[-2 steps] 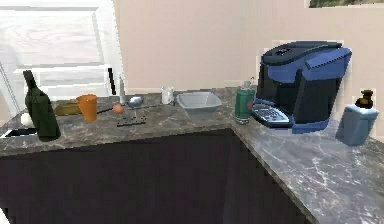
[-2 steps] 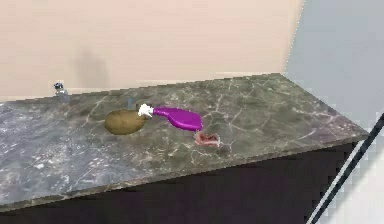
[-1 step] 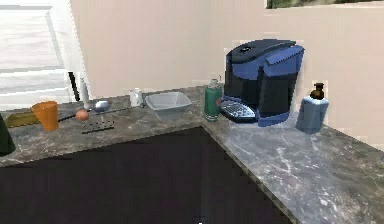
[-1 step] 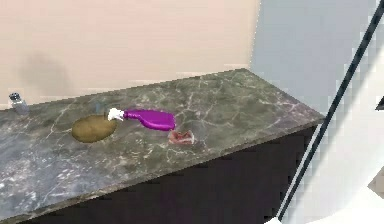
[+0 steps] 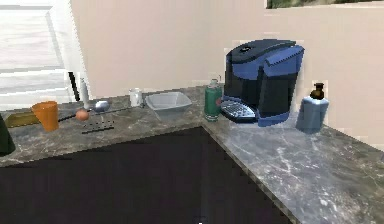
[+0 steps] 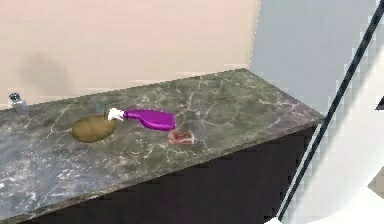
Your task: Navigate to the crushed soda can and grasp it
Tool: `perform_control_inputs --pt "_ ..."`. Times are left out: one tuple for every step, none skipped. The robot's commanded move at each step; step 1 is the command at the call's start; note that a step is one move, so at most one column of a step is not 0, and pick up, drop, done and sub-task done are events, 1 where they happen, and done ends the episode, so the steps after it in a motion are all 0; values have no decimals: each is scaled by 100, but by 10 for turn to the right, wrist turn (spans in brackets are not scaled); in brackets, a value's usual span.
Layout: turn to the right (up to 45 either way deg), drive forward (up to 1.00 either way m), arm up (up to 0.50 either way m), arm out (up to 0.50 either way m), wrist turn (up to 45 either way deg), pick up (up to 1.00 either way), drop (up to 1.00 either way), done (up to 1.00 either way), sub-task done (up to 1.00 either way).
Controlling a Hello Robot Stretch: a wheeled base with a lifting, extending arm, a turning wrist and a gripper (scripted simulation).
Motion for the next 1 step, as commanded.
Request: perform_control_inputs --pt "0 0 38 0 0 0 0 0 0"
